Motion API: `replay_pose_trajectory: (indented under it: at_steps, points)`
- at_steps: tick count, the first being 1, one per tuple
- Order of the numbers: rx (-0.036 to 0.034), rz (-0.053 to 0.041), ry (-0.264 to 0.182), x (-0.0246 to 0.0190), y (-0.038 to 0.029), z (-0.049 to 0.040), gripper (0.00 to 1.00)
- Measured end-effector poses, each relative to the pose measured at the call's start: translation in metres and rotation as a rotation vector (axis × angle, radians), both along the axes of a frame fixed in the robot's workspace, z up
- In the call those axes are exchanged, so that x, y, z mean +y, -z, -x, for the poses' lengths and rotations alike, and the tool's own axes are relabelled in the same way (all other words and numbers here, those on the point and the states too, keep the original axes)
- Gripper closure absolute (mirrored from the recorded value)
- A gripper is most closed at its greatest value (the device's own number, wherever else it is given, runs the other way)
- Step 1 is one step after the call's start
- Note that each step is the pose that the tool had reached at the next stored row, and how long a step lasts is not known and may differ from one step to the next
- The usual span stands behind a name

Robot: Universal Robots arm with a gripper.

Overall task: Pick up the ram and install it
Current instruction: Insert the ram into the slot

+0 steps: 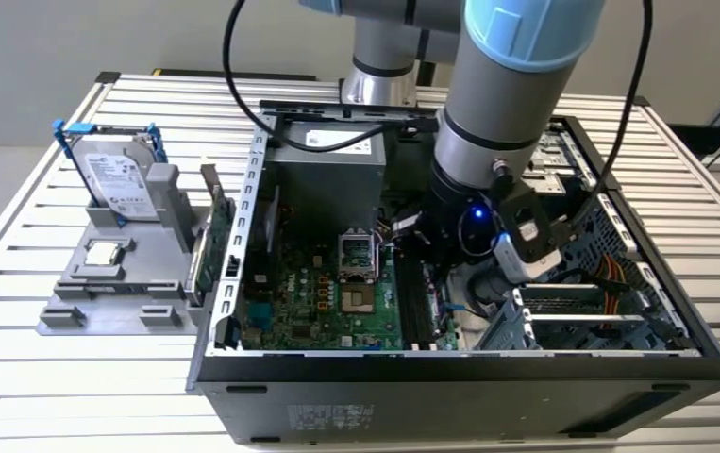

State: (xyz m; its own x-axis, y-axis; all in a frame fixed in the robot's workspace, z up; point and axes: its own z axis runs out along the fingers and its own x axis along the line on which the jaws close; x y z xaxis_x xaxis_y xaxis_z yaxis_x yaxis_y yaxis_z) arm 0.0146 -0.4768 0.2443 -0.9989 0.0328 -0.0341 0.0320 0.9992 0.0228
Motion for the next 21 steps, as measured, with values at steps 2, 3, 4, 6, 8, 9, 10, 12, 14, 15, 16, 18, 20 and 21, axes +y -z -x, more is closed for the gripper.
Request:
replay_pose_trajectory:
  at_steps: [2, 3, 4, 6, 8, 9, 10, 12, 14, 15, 16, 18, 20, 21]
  points:
    - [0.0000, 0.0001, -0.005, 0.0000, 0.0012, 0.0002, 1.00]
    - [0.0000, 0.0001, -0.008, 0.0000, 0.0020, 0.0002, 1.00]
    - [-0.0001, -0.0001, -0.011, 0.0000, 0.0027, 0.0003, 1.00]
    - [0.0000, 0.0000, -0.016, 0.0000, 0.0040, 0.0004, 1.00]
    - [0.0000, 0.0000, -0.018, 0.0000, 0.0056, 0.0004, 1.00]
    - [0.0000, 0.0000, -0.019, 0.0000, 0.0062, 0.0004, 1.00]
    - [0.0000, 0.0002, -0.020, -0.0001, 0.0067, 0.0004, 1.00]
    - [0.0000, 0.0001, -0.021, -0.0001, 0.0075, 0.0004, 1.00]
    - [0.0000, 0.0001, -0.021, -0.0004, 0.0084, 0.0004, 1.00]
    - [0.0000, 0.0000, -0.022, -0.0006, 0.0089, 0.0004, 1.00]
    - [0.0000, 0.0001, -0.022, -0.0007, 0.0093, 0.0004, 1.00]
    - [0.0000, 0.0001, -0.022, -0.0009, 0.0100, 0.0004, 1.00]
    - [0.0001, 0.0002, -0.022, -0.0009, 0.0099, 0.0004, 1.00]
    - [0.0001, 0.0002, -0.022, -0.0009, 0.0099, 0.0004, 1.00]
